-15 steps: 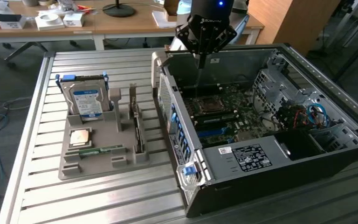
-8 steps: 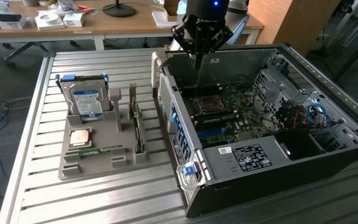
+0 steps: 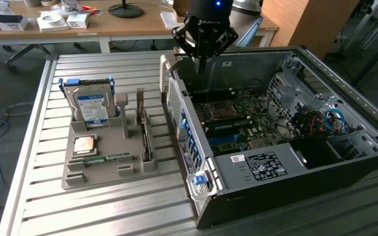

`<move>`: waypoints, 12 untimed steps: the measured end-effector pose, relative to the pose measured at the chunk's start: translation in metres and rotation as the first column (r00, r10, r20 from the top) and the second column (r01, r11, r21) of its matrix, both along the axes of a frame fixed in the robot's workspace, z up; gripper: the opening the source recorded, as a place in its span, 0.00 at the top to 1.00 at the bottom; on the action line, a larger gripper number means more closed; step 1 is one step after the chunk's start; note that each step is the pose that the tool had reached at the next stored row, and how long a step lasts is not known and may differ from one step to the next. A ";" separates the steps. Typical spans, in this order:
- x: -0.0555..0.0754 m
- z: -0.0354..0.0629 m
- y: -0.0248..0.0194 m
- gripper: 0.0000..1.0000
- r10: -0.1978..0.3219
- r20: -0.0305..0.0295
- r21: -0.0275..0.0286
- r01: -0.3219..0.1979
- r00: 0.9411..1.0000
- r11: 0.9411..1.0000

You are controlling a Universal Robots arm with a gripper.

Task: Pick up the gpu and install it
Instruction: 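Reach for the gpu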

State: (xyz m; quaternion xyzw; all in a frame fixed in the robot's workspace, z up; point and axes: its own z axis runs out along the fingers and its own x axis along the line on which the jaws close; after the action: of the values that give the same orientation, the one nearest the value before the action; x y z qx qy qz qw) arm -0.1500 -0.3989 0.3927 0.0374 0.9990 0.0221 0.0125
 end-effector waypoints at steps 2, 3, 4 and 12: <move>-0.003 0.0000 0.0000 0.89 0.000 0.000 0.000 0.000 1.000 1.000; -0.006 -0.0001 0.0000 0.89 0.000 0.000 0.000 0.000 1.000 1.000; -0.008 -0.0001 0.0000 0.89 0.000 0.000 0.000 0.000 1.000 1.000; -0.019 -0.0001 0.0000 0.89 0.000 0.000 0.000 0.000 1.000 1.000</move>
State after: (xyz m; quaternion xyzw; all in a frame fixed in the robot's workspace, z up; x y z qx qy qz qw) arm -0.1693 -0.3989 0.3926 0.0374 0.9990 0.0220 0.0125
